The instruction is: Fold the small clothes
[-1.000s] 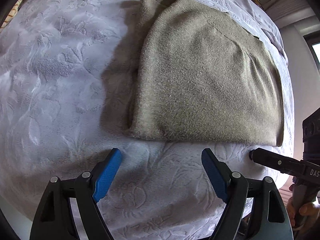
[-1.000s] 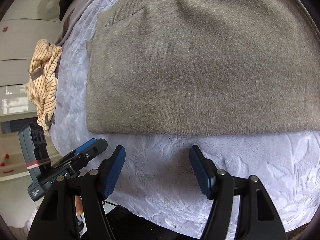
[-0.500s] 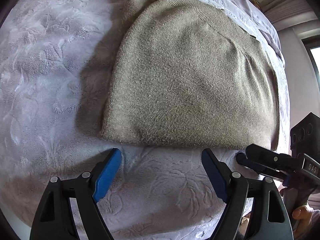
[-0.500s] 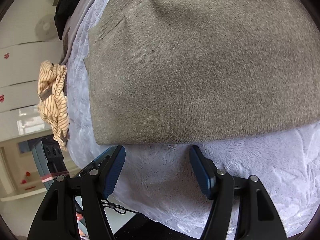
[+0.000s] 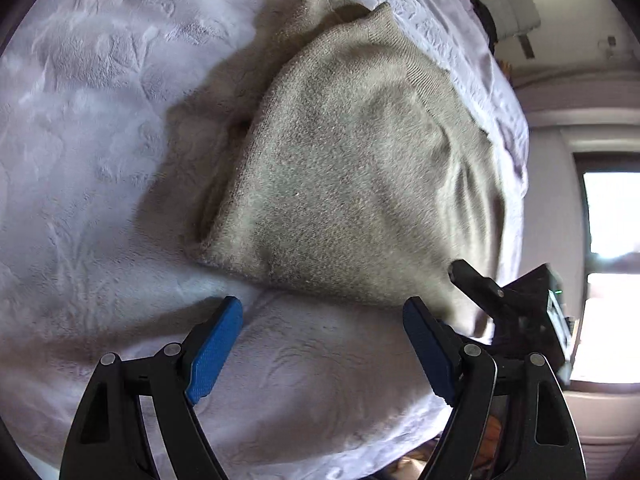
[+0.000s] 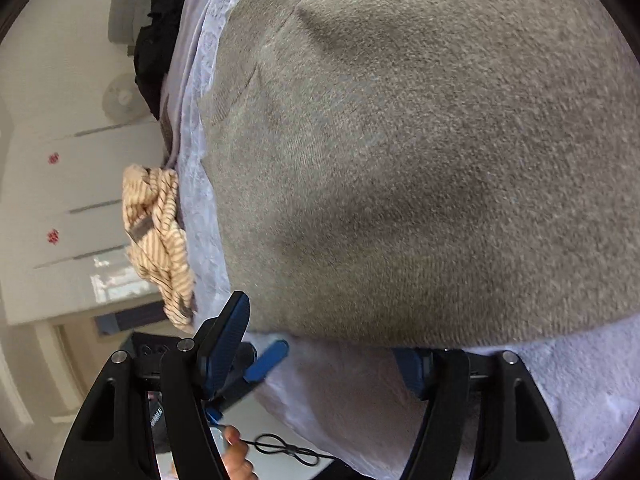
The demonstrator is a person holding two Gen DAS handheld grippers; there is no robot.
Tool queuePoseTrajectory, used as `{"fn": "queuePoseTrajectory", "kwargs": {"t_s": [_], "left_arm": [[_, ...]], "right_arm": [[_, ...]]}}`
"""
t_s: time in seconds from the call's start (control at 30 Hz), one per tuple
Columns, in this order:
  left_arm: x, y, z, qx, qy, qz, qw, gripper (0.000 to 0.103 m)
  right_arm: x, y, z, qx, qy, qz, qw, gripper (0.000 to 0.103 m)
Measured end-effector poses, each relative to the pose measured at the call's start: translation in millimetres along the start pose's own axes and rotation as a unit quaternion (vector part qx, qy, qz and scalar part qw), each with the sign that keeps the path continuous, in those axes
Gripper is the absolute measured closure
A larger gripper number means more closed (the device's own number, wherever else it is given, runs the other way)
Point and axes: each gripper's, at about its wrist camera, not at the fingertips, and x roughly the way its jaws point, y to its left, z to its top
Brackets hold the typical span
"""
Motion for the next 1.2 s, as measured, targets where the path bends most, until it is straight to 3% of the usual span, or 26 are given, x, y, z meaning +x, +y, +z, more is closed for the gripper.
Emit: {"fn": "queuePoseTrajectory", "kwargs": {"t_s": [0.1, 0.17, 0.23, 0.27, 0.43, 0.57, 0.77, 0.87, 1.0, 1.1, 1.2], "left_arm": [[0.0, 3.0, -0.4, -0.024, 0.004, -0.029, 0.9993, 0.020], [3.6, 1.4, -1.9, -0.041, 0.008, -0.052, 0.9978, 0.020], [5.4, -1.7, -3.9, -0.047, 0.009, -0.066, 0.9966, 0.020], [7.8, -6.7, -5.4, -0.050, 0.008, -0.073, 0.9960, 0.020], [18.5, -20.3, -0.3, -0.065, -0.009, -0.097, 0.9931, 0.020], [23.0, -35.1, 19.0, -0.071, -0.048, -0.106, 0.9907, 0.020], [18.4, -44.6, 44.2, -0.031, -0.100, -0.041, 0.9937, 0.020], [22.9, -40.0, 48.7, -0.019, -0.103, -0.010, 0.9944, 0.020], [26.8, -30.6, 48.8, -0.017, -0.102, 0.006, 0.9946, 0.020], [29.0, -33.5, 48.0, -0.002, -0.102, 0.031, 0.9943, 0.029], [30.6, -35.7, 47.8, 0.021, -0.103, 0.069, 0.9920, 0.047]], "right_arm": [[-0.2, -8.2, 3.5, 0.030, -0.011, 0.026, 0.999, 0.034], [-0.6, -12.0, 5.2, 0.043, -0.017, 0.042, 0.998, 0.053], [-0.5, -13.6, 7.2, 0.050, -0.019, 0.043, 0.998, 0.087], [-1.9, -14.2, 7.5, 0.053, -0.021, 0.052, 0.997, 0.089], [-19.2, 1.8, 7.2, 0.038, -0.026, 0.101, 0.994, 0.091], [-28.2, 16.2, 9.5, 0.013, -0.019, 0.095, 0.995, 0.091], [-23.7, 17.7, 6.8, -0.010, 0.004, 0.058, 0.998, 0.091], [-19.2, 14.1, 3.7, -0.012, 0.014, 0.046, 0.999, 0.091], [-15.4, 8.0, 1.8, -0.010, 0.029, 0.031, 0.999, 0.091], [-14.0, 7.1, 0.8, -0.016, 0.043, 0.013, 0.999, 0.087], [-15.5, 14.9, 0.0, -0.039, 0.059, -0.017, 0.997, 0.086]]}}
